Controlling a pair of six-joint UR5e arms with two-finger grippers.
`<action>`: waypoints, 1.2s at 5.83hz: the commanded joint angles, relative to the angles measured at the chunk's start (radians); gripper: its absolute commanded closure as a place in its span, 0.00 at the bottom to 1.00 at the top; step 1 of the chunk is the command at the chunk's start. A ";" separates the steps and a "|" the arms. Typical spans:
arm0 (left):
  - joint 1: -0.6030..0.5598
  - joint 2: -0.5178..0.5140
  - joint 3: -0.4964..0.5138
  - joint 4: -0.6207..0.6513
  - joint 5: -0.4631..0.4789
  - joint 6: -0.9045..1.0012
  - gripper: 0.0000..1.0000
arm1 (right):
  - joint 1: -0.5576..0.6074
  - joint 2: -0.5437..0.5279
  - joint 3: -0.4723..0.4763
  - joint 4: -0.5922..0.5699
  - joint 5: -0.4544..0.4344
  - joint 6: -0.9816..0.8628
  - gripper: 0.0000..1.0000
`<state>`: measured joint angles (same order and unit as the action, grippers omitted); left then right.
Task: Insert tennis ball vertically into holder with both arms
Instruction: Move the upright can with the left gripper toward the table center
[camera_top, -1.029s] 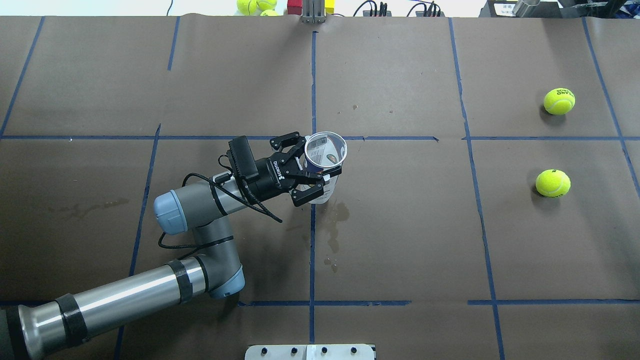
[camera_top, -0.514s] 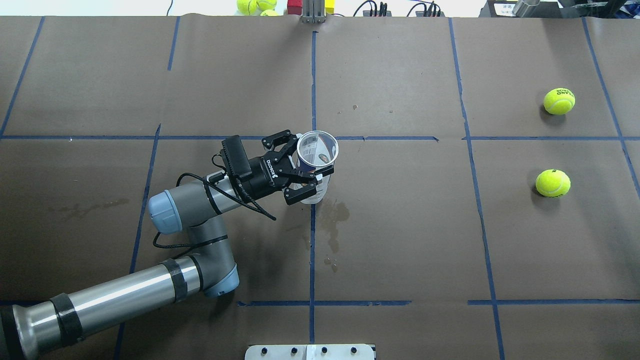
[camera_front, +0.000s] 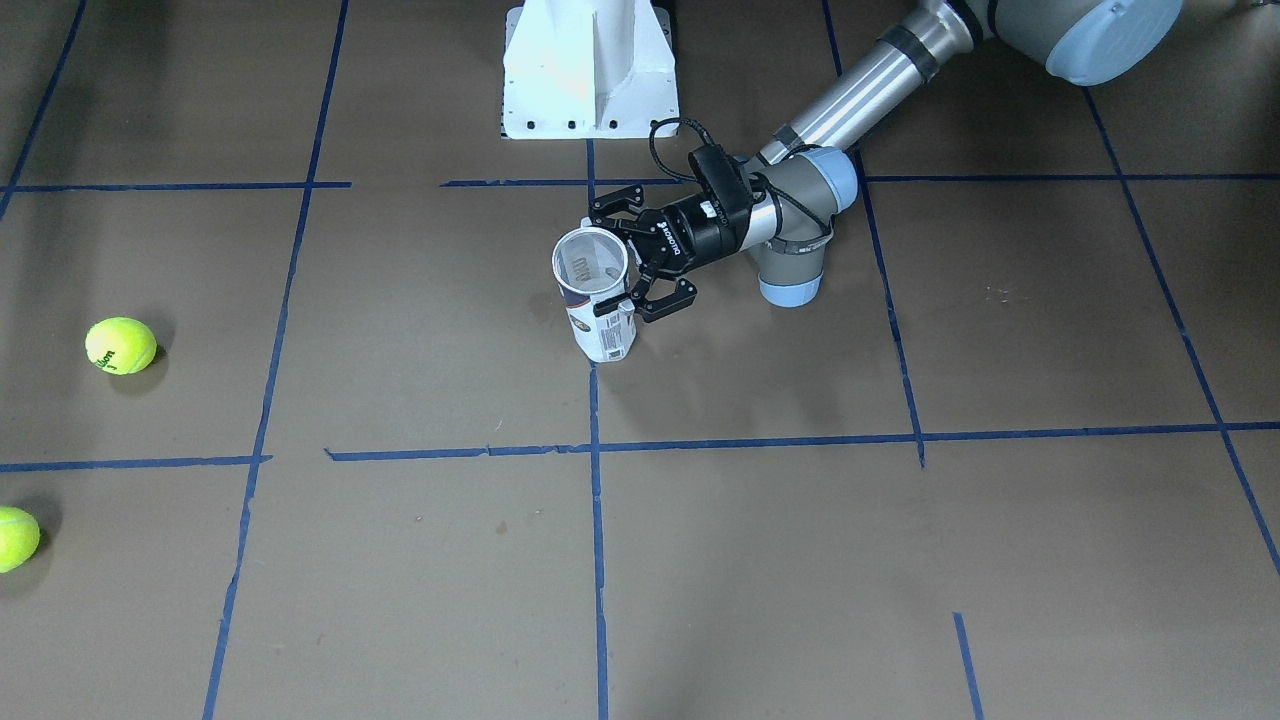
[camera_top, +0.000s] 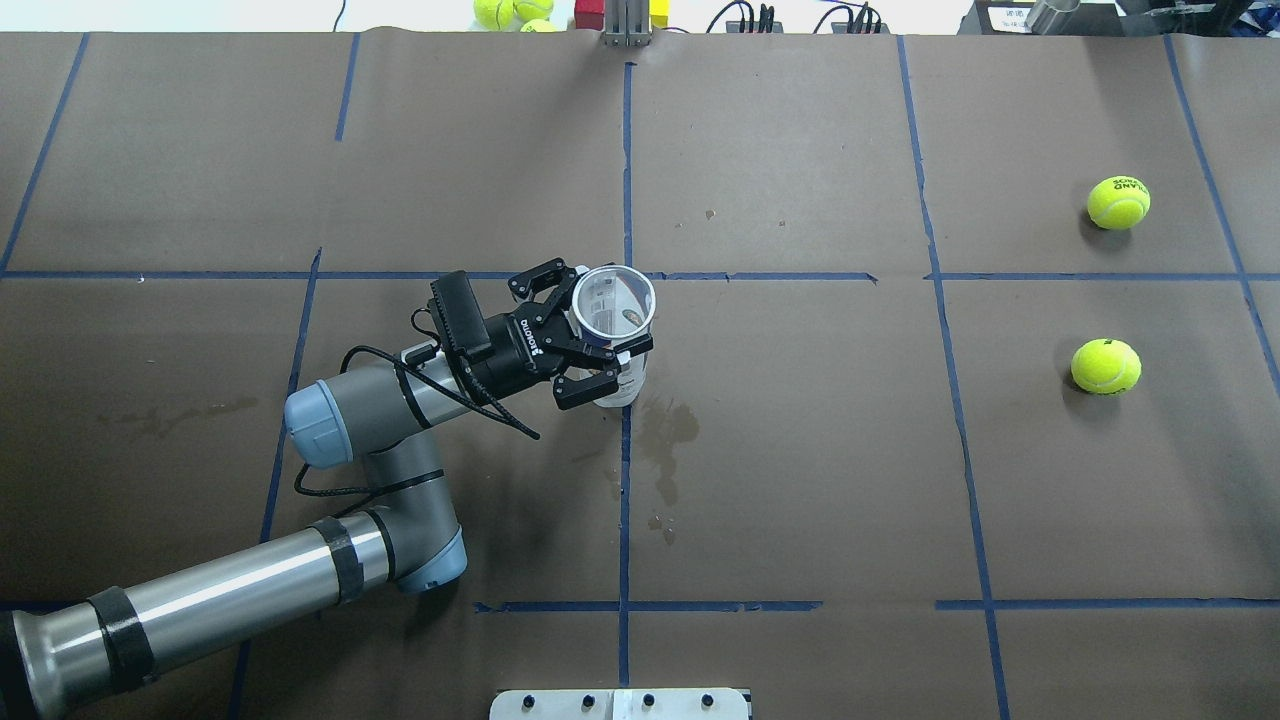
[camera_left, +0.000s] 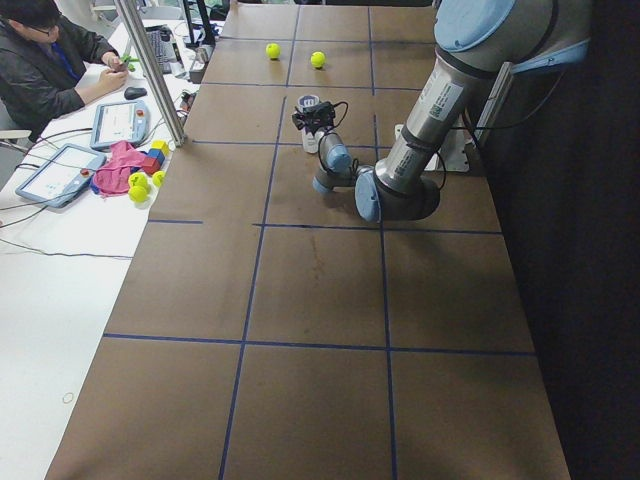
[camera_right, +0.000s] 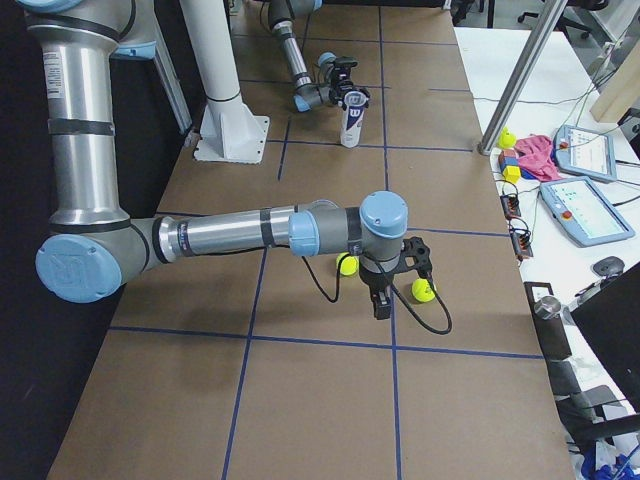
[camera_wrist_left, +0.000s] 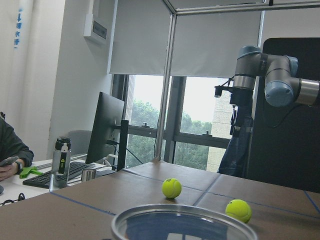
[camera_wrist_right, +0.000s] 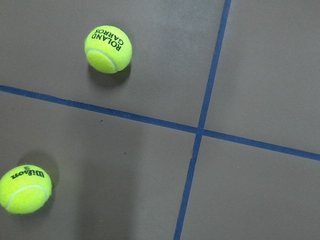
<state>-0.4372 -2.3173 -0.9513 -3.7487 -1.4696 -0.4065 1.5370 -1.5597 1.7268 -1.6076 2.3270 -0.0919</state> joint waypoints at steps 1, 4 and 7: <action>0.000 0.006 -0.003 0.000 -0.002 0.000 0.05 | 0.000 -0.002 0.002 0.000 0.000 0.000 0.00; -0.002 0.018 -0.004 0.001 0.000 0.000 0.05 | 0.000 0.001 0.020 0.000 0.005 0.001 0.00; 0.000 0.019 -0.006 0.003 0.000 0.000 0.05 | -0.008 -0.043 0.107 0.003 0.017 0.055 0.00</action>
<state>-0.4383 -2.2980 -0.9568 -3.7470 -1.4696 -0.4065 1.5341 -1.5836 1.7943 -1.6056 2.3431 -0.0686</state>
